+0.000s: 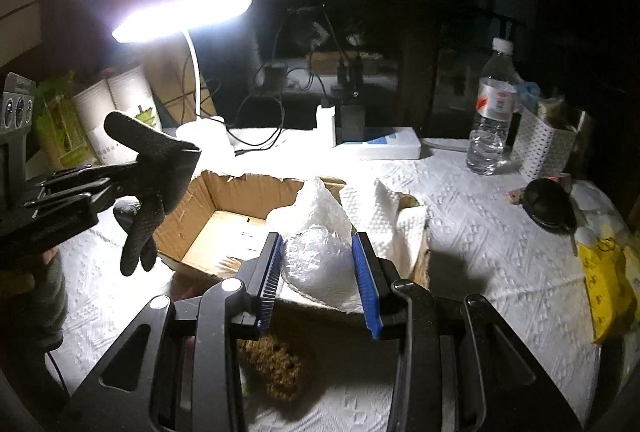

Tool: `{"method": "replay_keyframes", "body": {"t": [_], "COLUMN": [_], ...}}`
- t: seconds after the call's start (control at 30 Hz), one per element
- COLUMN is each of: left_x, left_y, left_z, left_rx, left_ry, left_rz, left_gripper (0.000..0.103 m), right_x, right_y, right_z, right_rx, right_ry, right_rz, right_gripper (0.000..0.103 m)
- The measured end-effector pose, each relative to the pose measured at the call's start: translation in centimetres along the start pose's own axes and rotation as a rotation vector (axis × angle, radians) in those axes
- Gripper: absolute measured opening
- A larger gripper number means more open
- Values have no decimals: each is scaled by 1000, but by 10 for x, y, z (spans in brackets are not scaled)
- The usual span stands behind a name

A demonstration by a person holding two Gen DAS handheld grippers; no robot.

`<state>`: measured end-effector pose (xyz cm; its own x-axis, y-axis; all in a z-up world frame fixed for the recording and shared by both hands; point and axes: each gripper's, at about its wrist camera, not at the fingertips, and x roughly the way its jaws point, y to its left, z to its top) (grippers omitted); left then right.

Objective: Organize soft objects
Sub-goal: 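Lift the glove and bubble wrap into the box and open both tools, then withdraw both tools toward the pink plush and brown teddy bear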

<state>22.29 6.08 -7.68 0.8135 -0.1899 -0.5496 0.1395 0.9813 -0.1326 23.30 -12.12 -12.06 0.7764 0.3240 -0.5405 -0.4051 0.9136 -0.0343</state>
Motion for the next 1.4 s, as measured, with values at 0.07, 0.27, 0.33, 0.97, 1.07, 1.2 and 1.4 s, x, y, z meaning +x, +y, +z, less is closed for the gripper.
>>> {"method": "replay_keyframes", "body": {"t": [0.07,0.27,0.33,0.97,1.07,1.2,1.4], "left_x": [10,39,46,65,53,31,-3], "left_y": [2,8,8,3,0,-3,-6], "left_z": [-3,-14,-18,-26,-23,-19,-18], "left_rx": [-6,-13,-15,-21,-21,-43,-52], "left_ry": [12,57,72,161,135,86,36], "left_rz": [6,6,-1,42,44,32,38], "left_gripper": [8,8,8,27,42,69,70], "right_x": [8,35,44,66,54,36,11], "right_y": [1,6,6,6,6,11,22], "right_z": [2,4,2,-11,-9,-8,-9], "right_rx": [-3,-13,-10,22,24,21,11], "right_ry": [13,56,71,146,119,89,57], "right_rz": [1,0,-2,-26,-30,-40,-47], "right_gripper": [38,38,38,49,52,54,54]}}
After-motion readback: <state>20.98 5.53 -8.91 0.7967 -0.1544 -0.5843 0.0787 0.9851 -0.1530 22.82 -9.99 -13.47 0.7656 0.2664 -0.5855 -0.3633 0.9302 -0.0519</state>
